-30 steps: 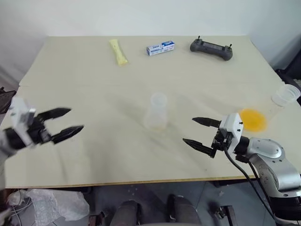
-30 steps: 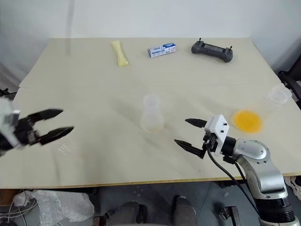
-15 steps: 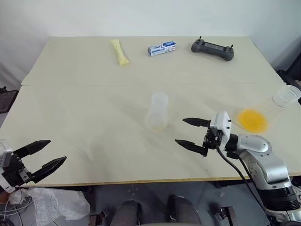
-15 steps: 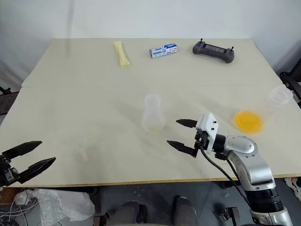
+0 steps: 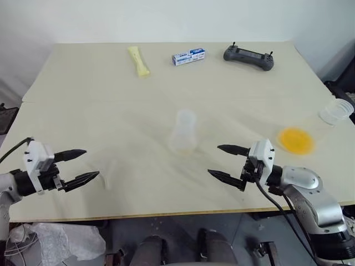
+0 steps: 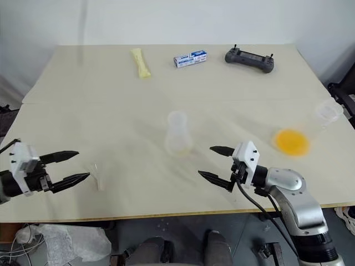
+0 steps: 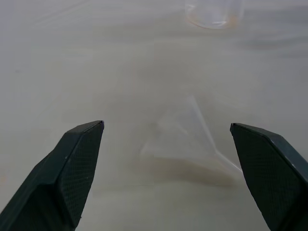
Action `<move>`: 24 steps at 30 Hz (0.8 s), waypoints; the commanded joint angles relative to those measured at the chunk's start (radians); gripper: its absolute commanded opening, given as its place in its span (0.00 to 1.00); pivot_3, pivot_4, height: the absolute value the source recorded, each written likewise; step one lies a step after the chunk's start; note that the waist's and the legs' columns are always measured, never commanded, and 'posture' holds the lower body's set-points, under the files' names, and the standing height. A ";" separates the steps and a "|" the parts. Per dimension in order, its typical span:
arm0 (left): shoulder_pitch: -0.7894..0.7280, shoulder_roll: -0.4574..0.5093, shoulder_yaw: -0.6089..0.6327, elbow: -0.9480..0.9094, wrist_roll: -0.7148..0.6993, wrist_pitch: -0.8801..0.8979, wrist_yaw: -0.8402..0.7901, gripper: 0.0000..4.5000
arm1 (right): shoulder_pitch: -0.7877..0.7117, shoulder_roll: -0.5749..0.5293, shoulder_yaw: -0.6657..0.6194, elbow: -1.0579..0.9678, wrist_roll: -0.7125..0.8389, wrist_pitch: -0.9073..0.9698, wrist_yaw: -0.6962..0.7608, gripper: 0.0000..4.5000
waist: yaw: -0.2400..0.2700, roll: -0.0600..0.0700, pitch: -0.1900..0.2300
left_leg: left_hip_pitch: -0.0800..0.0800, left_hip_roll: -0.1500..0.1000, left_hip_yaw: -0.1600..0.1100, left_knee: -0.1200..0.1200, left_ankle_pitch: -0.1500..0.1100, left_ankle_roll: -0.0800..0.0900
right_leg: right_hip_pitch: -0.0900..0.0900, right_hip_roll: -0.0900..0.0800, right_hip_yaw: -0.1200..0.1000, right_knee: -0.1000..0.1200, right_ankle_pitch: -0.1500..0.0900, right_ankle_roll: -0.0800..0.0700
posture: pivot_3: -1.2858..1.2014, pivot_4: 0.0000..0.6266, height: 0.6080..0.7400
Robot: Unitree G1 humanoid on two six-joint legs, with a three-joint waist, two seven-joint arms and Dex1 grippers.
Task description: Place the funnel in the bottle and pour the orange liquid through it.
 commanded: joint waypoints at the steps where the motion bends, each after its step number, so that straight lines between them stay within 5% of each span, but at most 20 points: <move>1: -0.080 0.045 -0.051 0.097 0.026 -0.072 -0.078 0.99 | 0.029 -0.008 -0.038 -0.070 0.017 -0.004 -0.023 1.00 | 0.000 0.000 0.000 | 0.000 0.000 0.000 0.000 0.000 0.000 | 0.000 0.000 0.000 0.000 0.000 0.000 | 0.52 0.24 1.00; 12: -0.337 0.070 -0.239 0.346 0.091 -0.198 -0.275 0.99 | 0.101 -0.014 -0.079 -0.138 0.018 0.011 -0.072 1.00 | 0.003 0.000 0.000 | 0.000 0.000 0.002 0.001 0.000 0.001 | 0.000 0.001 -0.001 0.001 0.000 0.000 | 0.52 0.24 1.00; 24: -0.348 0.064 -0.314 0.384 0.143 -0.253 -0.306 0.99 | 0.132 -0.018 -0.099 -0.169 0.020 0.022 -0.104 1.00 | 0.003 0.000 0.000 | 0.000 0.000 0.002 0.002 0.000 0.001 | 0.000 0.001 -0.001 0.002 0.000 0.000 | 0.52 0.24 1.00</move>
